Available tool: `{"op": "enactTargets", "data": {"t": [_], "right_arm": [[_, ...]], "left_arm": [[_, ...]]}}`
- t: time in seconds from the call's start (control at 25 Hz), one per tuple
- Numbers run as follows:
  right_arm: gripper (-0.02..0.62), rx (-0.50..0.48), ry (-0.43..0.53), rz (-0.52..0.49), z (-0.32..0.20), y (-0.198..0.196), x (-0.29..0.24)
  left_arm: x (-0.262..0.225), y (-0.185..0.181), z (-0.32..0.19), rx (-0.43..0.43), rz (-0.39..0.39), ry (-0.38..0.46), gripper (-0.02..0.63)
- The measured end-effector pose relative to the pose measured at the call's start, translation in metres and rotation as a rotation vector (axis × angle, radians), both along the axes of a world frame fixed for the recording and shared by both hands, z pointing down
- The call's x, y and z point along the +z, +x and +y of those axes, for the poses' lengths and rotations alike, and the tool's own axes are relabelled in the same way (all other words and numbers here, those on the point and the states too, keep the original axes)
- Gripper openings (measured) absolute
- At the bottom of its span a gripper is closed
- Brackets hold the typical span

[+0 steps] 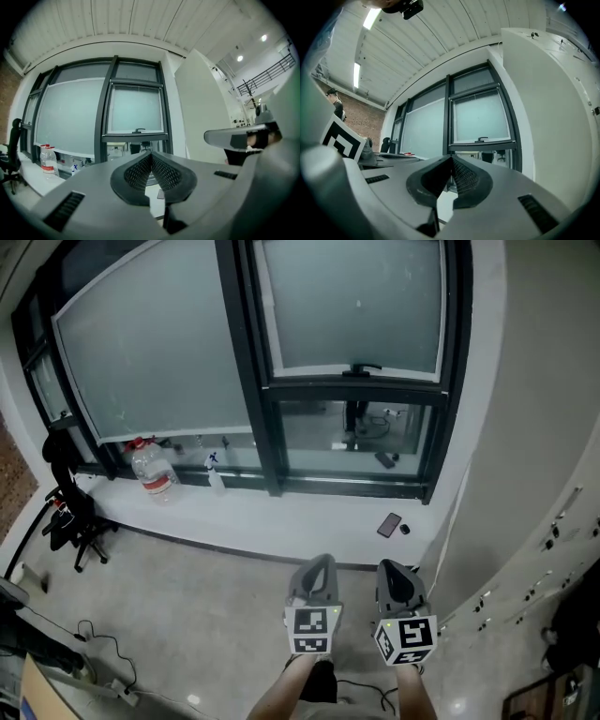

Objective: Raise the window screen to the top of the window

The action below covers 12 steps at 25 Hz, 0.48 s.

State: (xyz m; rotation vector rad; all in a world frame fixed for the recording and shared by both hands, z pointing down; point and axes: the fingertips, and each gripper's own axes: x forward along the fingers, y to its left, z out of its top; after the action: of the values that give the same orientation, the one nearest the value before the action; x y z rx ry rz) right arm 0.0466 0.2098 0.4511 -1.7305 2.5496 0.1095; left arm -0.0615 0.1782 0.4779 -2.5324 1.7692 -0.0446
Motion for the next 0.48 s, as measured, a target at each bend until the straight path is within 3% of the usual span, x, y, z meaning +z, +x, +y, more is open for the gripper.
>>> {"op": "enactTargets", "data": {"t": [0.16, 0.48], "right_arm": [[0.006, 0.022, 0.000, 0.012, 0.028, 0.008, -0.005], [0.006, 0.072, -0.027, 0.007, 0.064, 0.020, 0.002]], "left_arm": [[-0.011, 0.005, 0.029, 0.011, -0.039, 0.018, 0.005], [-0.009, 0.010, 0.060, 0.024, -0.033, 0.004, 0.005]]}}
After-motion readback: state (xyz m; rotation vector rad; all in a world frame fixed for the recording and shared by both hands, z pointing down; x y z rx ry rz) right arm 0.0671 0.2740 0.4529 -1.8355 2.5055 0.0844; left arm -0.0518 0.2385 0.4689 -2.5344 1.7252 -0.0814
